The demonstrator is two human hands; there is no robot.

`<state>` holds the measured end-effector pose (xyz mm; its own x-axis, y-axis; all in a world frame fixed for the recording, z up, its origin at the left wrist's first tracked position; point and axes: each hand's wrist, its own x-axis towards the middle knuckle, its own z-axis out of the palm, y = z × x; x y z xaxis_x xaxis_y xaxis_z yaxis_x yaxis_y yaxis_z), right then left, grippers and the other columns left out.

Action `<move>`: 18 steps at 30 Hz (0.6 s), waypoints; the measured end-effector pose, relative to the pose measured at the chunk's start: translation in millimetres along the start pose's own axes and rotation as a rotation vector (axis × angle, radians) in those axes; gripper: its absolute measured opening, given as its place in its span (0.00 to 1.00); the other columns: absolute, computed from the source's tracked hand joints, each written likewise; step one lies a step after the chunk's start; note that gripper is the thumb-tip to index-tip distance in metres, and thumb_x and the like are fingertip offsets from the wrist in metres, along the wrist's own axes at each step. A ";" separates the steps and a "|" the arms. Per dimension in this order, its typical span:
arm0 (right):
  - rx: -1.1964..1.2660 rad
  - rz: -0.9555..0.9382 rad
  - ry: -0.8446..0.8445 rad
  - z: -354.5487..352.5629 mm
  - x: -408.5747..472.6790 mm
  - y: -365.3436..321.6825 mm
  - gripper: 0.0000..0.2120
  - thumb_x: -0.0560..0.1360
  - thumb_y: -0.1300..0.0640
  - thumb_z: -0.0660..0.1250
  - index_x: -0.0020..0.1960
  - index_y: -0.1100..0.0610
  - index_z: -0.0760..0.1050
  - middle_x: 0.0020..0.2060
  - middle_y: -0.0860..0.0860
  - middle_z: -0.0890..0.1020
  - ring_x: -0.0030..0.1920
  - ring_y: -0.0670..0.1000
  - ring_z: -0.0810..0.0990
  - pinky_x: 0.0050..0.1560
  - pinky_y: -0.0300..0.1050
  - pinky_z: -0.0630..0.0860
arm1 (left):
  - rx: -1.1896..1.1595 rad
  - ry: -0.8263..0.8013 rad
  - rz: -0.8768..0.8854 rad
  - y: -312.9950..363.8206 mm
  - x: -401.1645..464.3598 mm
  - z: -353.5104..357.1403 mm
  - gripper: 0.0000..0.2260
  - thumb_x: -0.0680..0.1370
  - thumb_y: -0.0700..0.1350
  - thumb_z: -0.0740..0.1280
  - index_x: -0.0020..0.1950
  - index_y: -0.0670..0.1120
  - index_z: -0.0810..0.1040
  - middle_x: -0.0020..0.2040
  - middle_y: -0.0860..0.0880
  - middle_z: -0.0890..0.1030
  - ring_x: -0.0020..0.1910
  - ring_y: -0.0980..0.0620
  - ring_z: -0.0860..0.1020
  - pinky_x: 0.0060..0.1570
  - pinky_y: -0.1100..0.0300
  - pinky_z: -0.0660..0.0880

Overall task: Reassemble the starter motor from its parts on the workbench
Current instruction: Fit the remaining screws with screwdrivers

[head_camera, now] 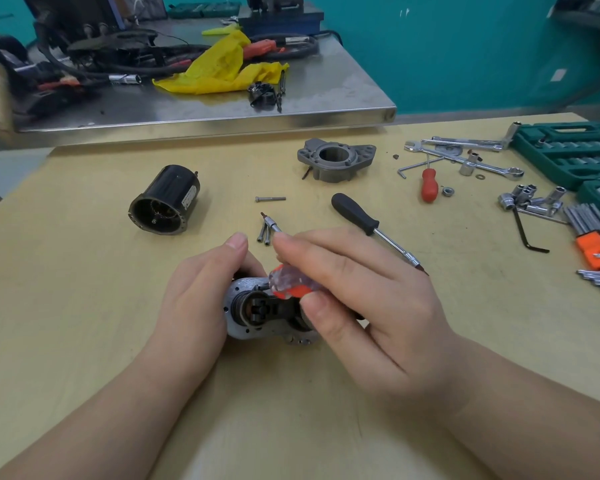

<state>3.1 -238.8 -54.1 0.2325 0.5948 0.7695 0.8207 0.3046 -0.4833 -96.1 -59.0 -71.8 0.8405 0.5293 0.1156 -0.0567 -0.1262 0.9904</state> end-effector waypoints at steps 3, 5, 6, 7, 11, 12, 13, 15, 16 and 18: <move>-0.010 0.009 0.014 2.2 2.1 0.8 0.17 0.82 0.67 0.68 0.69 0.62 0.76 0.53 0.60 0.82 0.52 0.48 0.80 0.55 0.37 0.74 | 0.006 0.000 -0.004 -1.0 0.5 0.5 0.24 0.81 0.62 0.63 0.35 0.46 0.81 0.32 0.39 0.78 0.34 0.44 0.76 0.38 0.51 0.73; -0.024 0.006 0.023 2.7 2.0 1.6 0.15 0.82 0.66 0.68 0.68 0.62 0.77 0.53 0.60 0.81 0.51 0.47 0.80 0.55 0.36 0.73 | -0.040 -0.019 -0.040 0.7 0.0 1.9 0.25 0.79 0.65 0.63 0.32 0.47 0.80 0.31 0.43 0.77 0.33 0.46 0.74 0.38 0.51 0.71; -0.026 0.004 0.026 2.5 1.6 1.7 0.15 0.82 0.66 0.68 0.69 0.63 0.77 0.54 0.61 0.81 0.51 0.47 0.80 0.55 0.36 0.74 | -0.027 -0.008 -0.040 1.0 -0.3 2.5 0.26 0.81 0.63 0.62 0.32 0.47 0.80 0.30 0.44 0.77 0.32 0.48 0.74 0.37 0.55 0.72; -0.022 0.002 0.025 2.0 0.7 1.2 0.15 0.83 0.66 0.67 0.69 0.64 0.76 0.56 0.61 0.80 0.52 0.49 0.81 0.54 0.38 0.75 | 0.001 0.002 -0.027 1.6 -0.6 2.9 0.26 0.84 0.61 0.62 0.32 0.46 0.80 0.30 0.44 0.76 0.32 0.50 0.74 0.34 0.58 0.73; 0.016 0.003 0.003 0.3 -1.0 -0.3 0.17 0.83 0.68 0.62 0.70 0.71 0.75 0.60 0.63 0.81 0.57 0.53 0.82 0.58 0.42 0.78 | 0.029 -0.023 -0.023 3.2 -2.3 1.7 0.28 0.85 0.61 0.59 0.38 0.41 0.81 0.39 0.29 0.79 0.35 0.44 0.78 0.37 0.52 0.73; 0.017 0.004 0.009 0.5 -0.7 -0.6 0.16 0.83 0.69 0.63 0.70 0.70 0.75 0.59 0.62 0.81 0.57 0.53 0.82 0.58 0.42 0.77 | 0.046 -0.022 -0.015 2.8 -2.0 1.8 0.27 0.85 0.60 0.60 0.38 0.42 0.81 0.39 0.30 0.80 0.35 0.45 0.78 0.37 0.54 0.74; 0.012 0.006 0.019 1.0 0.1 -1.0 0.16 0.83 0.69 0.64 0.70 0.68 0.75 0.58 0.62 0.82 0.57 0.51 0.82 0.58 0.40 0.77 | 0.064 -0.012 0.003 1.3 -1.4 1.7 0.25 0.86 0.57 0.60 0.38 0.43 0.81 0.38 0.33 0.81 0.35 0.47 0.78 0.35 0.57 0.74; 0.004 0.011 0.036 2.1 1.3 -1.3 0.17 0.81 0.67 0.68 0.70 0.63 0.76 0.54 0.60 0.82 0.53 0.49 0.82 0.55 0.38 0.76 | 0.100 0.016 0.047 1.1 0.0 1.4 0.20 0.86 0.53 0.63 0.37 0.48 0.83 0.33 0.44 0.82 0.33 0.53 0.78 0.35 0.63 0.75; 0.000 0.012 0.040 2.5 1.5 -0.8 0.17 0.81 0.66 0.69 0.69 0.62 0.76 0.53 0.60 0.82 0.52 0.49 0.81 0.54 0.38 0.76 | 0.068 0.013 0.018 2.5 0.1 2.2 0.20 0.83 0.57 0.64 0.36 0.49 0.83 0.32 0.47 0.82 0.33 0.52 0.78 0.37 0.60 0.76; -0.012 0.006 0.041 2.4 1.2 0.2 0.16 0.81 0.64 0.70 0.68 0.62 0.77 0.53 0.61 0.82 0.50 0.50 0.81 0.53 0.38 0.76 | -0.010 -0.021 -0.042 3.7 0.1 2.5 0.26 0.77 0.66 0.63 0.35 0.46 0.81 0.33 0.41 0.79 0.34 0.45 0.76 0.40 0.50 0.73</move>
<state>2.3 -236.2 -54.3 0.2582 0.5657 0.7832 0.8255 0.2919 -0.4830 -94.9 -61.6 -68.3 0.8533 0.5164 0.0723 -0.0264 -0.0956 0.9951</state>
